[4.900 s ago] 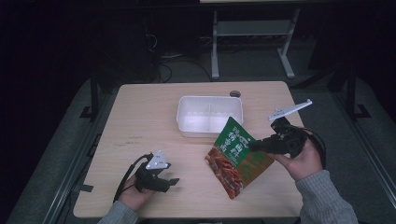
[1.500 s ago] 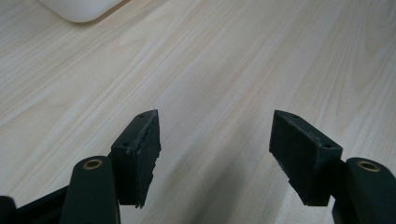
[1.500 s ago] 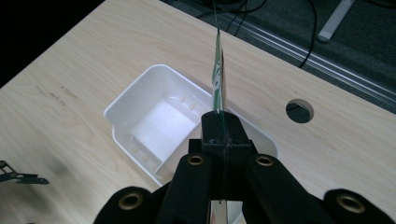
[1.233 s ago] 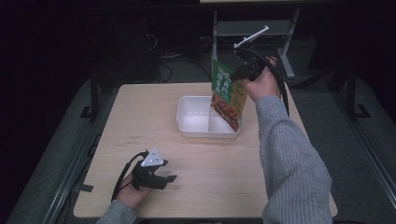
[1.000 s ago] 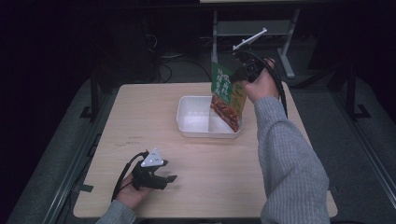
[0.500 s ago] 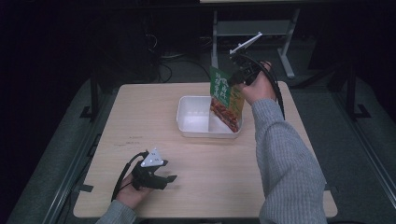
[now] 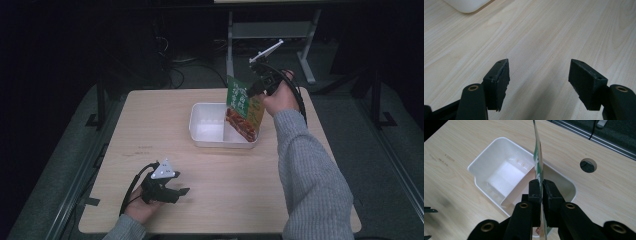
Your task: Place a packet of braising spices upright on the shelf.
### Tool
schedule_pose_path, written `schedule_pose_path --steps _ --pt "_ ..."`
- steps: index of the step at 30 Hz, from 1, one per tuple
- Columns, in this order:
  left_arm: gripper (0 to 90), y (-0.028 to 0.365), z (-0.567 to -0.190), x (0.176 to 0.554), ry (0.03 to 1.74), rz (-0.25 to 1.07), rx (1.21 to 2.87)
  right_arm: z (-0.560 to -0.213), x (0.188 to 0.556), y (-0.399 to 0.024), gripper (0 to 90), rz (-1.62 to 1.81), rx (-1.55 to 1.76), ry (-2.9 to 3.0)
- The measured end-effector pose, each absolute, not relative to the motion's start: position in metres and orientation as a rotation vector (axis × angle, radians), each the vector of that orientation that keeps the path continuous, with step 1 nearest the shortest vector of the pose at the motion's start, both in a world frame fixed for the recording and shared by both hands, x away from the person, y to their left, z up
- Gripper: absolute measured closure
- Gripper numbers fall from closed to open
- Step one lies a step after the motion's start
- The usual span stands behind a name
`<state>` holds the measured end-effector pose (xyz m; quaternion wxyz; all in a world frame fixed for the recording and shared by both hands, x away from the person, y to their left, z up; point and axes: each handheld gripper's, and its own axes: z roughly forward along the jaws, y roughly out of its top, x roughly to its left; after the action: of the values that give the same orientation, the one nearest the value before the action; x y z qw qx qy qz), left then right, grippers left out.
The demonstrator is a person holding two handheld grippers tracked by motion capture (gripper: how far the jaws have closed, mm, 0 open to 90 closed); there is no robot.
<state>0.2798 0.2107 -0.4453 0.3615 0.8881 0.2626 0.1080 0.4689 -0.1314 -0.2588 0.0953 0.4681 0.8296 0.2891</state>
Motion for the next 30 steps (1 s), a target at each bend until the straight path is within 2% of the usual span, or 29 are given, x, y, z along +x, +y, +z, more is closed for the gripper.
schedule_pose_path --steps 5,10,17,18,24,30 --pt "32.8 0.211 -0.445 0.28 0.677 0.278 2.287 -0.258 0.464 -0.136 83.3 0.869 1.377 2.449" --pt "32.8 0.21 -0.446 0.28 0.678 0.277 2.287 -0.263 0.463 -0.137 89.4 0.883 1.387 2.454" --pt "32.8 0.21 -0.446 0.28 0.677 0.278 2.288 -0.265 0.464 -0.14 88.9 0.901 1.397 2.442" --pt "32.8 0.211 -0.445 0.28 0.677 0.279 2.289 -0.265 0.463 -0.141 83.2 0.889 1.392 2.435" --pt "32.6 0.211 -0.445 0.28 0.679 0.28 2.285 -0.265 0.459 -0.145 73.0 0.905 1.382 2.42" --pt "32.5 0.21 -0.446 0.28 0.677 0.279 2.289 -0.263 0.453 -0.155 67.4 0.954 1.386 2.406"
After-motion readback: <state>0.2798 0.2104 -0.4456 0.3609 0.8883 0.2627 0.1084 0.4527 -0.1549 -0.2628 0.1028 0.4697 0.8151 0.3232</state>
